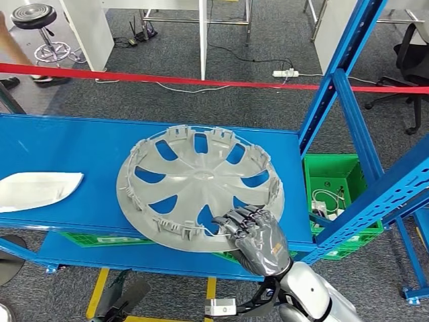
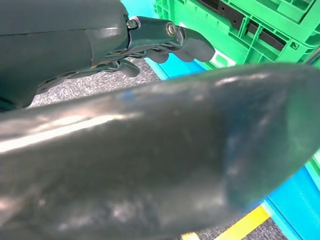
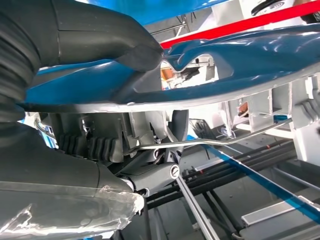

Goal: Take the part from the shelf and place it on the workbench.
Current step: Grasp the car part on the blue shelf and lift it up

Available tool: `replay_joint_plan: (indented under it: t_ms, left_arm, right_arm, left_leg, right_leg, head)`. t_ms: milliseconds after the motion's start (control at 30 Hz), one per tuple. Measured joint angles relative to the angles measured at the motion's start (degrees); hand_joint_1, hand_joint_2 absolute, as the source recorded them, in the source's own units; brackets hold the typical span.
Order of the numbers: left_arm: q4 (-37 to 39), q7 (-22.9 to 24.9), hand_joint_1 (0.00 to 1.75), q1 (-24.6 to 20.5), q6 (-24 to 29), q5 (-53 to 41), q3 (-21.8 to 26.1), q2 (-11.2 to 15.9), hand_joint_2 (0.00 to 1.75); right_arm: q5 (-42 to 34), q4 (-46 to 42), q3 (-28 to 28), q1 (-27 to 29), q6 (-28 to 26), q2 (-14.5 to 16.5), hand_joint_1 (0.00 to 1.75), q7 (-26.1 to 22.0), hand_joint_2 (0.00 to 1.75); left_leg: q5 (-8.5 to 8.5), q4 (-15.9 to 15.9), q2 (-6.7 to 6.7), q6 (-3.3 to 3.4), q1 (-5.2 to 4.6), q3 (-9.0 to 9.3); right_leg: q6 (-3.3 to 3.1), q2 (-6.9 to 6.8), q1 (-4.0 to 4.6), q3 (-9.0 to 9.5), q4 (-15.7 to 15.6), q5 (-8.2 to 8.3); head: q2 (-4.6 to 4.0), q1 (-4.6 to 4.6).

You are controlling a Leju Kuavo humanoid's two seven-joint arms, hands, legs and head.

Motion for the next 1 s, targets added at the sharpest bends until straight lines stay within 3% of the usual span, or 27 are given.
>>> replay_joint_plan:
  t_ms: [333,600,733,867,933,1000]
  left_arm:
    - [0.0,0.0,0.0,0.0,0.0,0.0,0.0,0.0,0.0]
    - [-0.3,0.7,0.0,0.3,-0.5,-0.5,0.0,0.2,0.0]
    - [-0.6,0.9,0.0,0.7,-1.0,-0.7,0.0,0.4,0.0]
    - [-0.9,0.9,0.0,0.9,-1.1,-1.2,0.0,0.5,0.0]
    - [-1.2,1.0,0.0,1.0,-1.1,-1.5,0.0,0.5,0.0]
    - [-1.4,1.1,0.0,1.1,-1.2,-1.8,0.1,0.5,0.0]
  right_arm:
    - [0.1,0.0,0.0,0.0,0.2,0.0,1.75,0.0,1.75]
    - [-0.7,0.8,0.1,0.3,3.7,0.0,1.75,0.6,1.75]
    - [-1.6,0.9,0.1,0.8,5.1,0.0,1.75,0.6,1.75]
    - [-2.1,0.9,0.1,1.0,5.7,-0.1,1.75,0.3,1.75]
    - [-2.2,0.9,0.1,1.1,5.8,-0.1,1.75,0.1,1.75]
    - [-2.2,0.9,0.1,1.3,5.9,-0.1,1.75,0.0,1.75]
  left_leg:
    - [0.0,0.0,0.0,0.0,0.0,0.0]
    - [-0.09,0.1,0.0,0.13,-0.23,-0.05]
    - [-0.24,0.4,0.0,0.52,-0.6,-0.19]
    - [0.19,0.5,0.02,1.5,-0.82,-0.37]
    - [0.91,-0.2,0.18,2.17,-0.68,-0.4]
    - [1.4,-0.5,0.32,2.63,-0.8,-0.67]
  right_leg:
    - [0.0,0.0,0.0,0.0,0.0,0.0]
    - [0.15,0.0,-0.27,0.01,-0.1,0.09]
    - [0.52,0.0,-0.64,0.01,-0.1,0.16]
    - [1.46,0.02,-1.0,0.12,-0.4,0.54]
    - [1.45,-0.08,-0.88,-0.65,1.3,-1.51]
    - [0.86,-0.17,-0.36,-2.85,8.1,-6.53]
  head:
    - [0.0,0.0]
    - [0.0,-0.02]
    - [0.0,-0.02]
    - [0.0,-0.02]
    - [0.0,0.05]
    - [0.0,0.11]
